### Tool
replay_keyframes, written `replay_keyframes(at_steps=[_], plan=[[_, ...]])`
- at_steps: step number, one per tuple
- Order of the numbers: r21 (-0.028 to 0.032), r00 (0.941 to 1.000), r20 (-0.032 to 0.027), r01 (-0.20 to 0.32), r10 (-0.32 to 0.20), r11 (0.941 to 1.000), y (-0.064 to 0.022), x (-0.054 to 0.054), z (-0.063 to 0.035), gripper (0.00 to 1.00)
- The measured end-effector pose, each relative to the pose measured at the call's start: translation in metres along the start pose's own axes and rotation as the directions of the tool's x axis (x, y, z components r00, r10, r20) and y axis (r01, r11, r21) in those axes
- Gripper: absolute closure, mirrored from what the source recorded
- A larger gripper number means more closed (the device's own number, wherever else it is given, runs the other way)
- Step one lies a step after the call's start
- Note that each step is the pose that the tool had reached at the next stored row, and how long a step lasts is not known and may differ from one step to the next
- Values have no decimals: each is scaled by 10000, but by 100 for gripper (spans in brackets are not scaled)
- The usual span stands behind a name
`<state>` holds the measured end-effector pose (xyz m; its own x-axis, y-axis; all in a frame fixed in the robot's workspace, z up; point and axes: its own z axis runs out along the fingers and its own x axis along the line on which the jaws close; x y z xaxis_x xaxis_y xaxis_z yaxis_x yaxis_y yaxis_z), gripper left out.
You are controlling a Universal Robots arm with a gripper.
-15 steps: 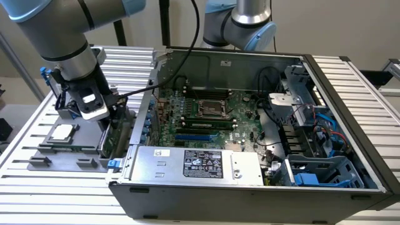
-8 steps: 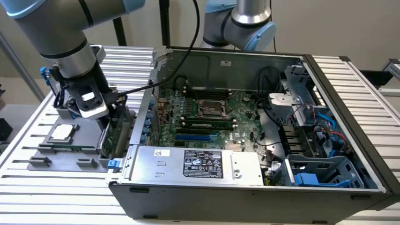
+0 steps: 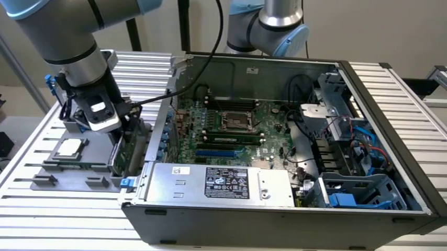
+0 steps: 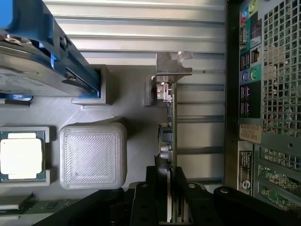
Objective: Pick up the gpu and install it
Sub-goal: 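Pick up the gpu and move the gpu toward the slot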
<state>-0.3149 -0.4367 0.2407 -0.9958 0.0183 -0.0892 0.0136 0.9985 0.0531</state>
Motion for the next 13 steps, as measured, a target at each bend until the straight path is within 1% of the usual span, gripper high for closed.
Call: replay_keyframes(at_steps=[6,13], plan=[[-3,10000,3,0,0,10000,3,-5,-55,100],[-2,10000,3,0,0,10000,10,-17,-183,100]])
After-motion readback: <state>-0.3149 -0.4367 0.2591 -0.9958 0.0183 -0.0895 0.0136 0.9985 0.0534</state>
